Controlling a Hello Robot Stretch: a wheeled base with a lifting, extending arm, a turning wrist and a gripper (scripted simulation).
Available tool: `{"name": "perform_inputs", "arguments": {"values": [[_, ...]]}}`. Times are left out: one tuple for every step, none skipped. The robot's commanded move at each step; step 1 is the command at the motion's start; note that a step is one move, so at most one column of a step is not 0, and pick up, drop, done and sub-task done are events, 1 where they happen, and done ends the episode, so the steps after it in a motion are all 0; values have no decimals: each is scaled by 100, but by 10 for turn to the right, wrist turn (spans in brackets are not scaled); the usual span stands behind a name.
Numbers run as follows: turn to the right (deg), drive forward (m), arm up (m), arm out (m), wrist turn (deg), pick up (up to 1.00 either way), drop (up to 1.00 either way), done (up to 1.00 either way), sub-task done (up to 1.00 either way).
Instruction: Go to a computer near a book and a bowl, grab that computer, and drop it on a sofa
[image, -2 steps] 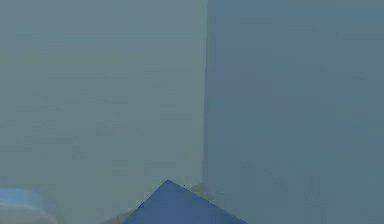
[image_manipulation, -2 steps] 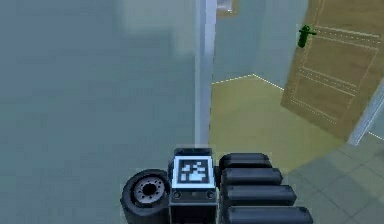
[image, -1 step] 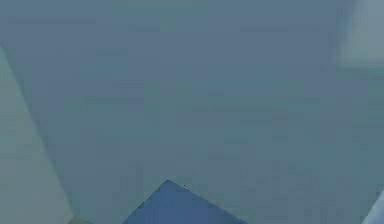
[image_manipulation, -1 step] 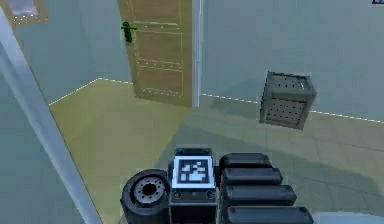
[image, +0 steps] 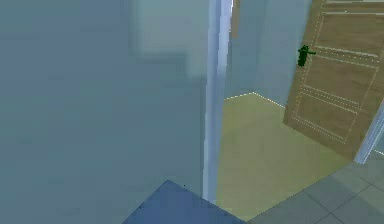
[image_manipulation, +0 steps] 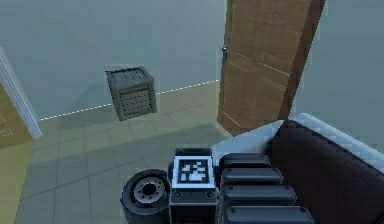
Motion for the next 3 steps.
{"name": "perform_inputs", "arguments": {"values": [[270, 0, 0, 0, 0, 0, 0, 0, 0], [30, 0, 0, 0, 0, 0, 0, 0, 0], [450, 0, 0, 0, 0, 0, 0, 0, 0]]}}
